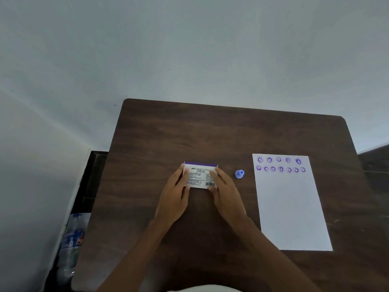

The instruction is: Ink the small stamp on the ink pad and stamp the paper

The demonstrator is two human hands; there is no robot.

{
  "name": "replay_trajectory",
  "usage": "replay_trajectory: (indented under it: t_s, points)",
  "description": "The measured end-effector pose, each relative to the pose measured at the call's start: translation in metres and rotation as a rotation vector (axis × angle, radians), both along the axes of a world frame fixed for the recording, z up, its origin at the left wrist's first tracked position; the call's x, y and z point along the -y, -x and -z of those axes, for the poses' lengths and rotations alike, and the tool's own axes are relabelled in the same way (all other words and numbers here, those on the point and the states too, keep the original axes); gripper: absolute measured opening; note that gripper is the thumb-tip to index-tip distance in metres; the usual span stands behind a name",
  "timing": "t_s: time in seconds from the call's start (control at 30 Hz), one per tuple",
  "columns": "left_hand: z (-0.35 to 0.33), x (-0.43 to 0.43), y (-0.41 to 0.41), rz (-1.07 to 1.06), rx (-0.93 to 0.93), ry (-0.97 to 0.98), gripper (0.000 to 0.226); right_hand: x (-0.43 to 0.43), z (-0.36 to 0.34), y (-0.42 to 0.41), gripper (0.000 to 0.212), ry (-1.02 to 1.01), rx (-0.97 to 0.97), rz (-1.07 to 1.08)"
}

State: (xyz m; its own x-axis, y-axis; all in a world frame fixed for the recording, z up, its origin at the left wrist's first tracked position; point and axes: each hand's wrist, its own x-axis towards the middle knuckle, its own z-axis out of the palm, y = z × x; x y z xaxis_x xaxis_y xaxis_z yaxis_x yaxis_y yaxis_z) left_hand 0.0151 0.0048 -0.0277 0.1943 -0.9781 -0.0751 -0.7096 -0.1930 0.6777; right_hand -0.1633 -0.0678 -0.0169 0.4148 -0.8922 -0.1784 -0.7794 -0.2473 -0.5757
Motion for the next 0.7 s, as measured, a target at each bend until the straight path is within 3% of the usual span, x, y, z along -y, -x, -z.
replay_trajectory:
  t_s: [0.2, 0.7]
  points:
    - [0.012, 0.013, -0.004, 0.106, 0.125, 0.007, 0.054, 0.022, 0.009, 0.001, 0.051, 0.142, -0.138, -0.252]
    - [0.023, 0.015, -0.007, 0.143, 0.128, 0.096, 0.051, 0.027, 0.014, 0.003, 0.048, 0.168, -0.234, -0.328]
